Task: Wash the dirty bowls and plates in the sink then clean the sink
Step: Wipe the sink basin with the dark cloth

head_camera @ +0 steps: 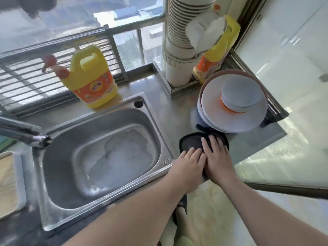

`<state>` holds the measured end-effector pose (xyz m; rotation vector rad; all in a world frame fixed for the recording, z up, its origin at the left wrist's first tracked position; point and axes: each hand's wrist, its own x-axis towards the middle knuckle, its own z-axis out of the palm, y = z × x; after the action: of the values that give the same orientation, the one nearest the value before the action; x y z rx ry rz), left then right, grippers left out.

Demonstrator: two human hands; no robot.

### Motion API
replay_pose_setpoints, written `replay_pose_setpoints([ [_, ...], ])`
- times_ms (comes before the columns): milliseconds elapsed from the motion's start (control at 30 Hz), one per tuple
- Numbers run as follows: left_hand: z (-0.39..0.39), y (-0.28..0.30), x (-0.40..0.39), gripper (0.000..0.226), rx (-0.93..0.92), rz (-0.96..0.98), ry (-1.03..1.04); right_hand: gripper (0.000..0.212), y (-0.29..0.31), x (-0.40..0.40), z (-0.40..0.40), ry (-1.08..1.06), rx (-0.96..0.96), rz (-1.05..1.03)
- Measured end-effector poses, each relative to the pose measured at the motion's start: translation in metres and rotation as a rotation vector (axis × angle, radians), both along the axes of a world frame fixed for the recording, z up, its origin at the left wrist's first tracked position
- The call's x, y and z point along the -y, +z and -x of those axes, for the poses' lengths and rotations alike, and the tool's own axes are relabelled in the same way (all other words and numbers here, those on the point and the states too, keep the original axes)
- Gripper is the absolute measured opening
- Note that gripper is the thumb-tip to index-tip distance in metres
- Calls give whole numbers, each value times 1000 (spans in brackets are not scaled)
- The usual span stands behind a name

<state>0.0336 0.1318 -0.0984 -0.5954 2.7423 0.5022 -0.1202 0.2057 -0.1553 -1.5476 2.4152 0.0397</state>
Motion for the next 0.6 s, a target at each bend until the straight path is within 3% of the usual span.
replay_pose_setpoints([
  [233,-102,-21,-55,80,222,189,-163,75,-10,-57,-81,97,-25,7],
  [367,-195,-23,-63,72,64,137,-54,73,-15,-71,-167,115,55,98],
  [533,-302,-20,-44,36,-187,169,148,58,-7,-63,-259,347,148,130],
  [600,-335,-19,-43,22,-194,221,264,58,-3,-51,-293,444,158,91],
])
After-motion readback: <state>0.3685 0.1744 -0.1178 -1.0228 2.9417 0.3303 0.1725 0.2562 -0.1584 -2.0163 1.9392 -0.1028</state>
